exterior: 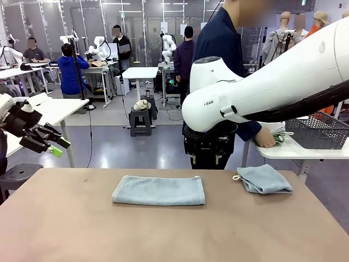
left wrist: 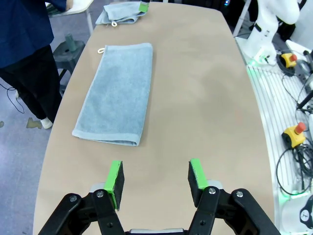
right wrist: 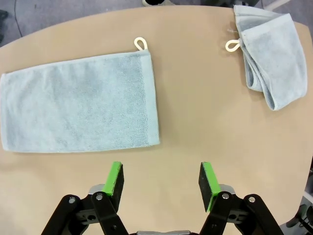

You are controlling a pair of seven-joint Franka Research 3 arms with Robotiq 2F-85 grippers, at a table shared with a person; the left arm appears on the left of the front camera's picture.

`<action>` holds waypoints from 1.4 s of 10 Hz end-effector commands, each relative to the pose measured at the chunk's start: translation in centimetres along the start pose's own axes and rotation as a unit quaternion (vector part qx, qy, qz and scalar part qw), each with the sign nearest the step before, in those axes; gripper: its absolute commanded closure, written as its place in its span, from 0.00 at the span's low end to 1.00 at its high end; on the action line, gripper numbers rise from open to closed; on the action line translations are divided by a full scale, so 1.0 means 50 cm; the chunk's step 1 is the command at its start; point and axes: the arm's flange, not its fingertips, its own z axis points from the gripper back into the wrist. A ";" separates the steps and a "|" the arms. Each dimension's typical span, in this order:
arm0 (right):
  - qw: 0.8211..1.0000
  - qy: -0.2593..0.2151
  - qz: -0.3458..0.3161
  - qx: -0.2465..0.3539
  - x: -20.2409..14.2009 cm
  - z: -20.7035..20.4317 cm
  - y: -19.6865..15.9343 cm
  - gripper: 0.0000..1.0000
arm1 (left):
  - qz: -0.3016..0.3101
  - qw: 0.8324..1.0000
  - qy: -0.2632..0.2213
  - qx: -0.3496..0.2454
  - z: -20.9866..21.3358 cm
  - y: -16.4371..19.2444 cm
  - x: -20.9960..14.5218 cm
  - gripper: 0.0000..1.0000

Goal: Fold the towels and place them in the basket.
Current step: When a person lays out a Towel with hook on the table, fold it in half twice.

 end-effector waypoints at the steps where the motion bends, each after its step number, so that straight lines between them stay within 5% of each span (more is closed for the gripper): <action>1: 1.000 0.001 -0.001 -0.001 0.001 -0.001 -0.003 0.22 | 0.004 1.000 0.007 0.002 0.002 -0.001 0.003 0.32; 7: 0.998 -0.023 -0.023 0.060 -0.002 -0.188 -0.027 0.22 | 0.004 1.000 0.007 0.002 0.002 -0.001 0.003 0.32; 14: 0.997 -0.024 -0.012 0.066 0.029 -0.290 -0.002 0.22 | 0.004 1.000 0.007 0.002 0.002 -0.001 0.003 0.32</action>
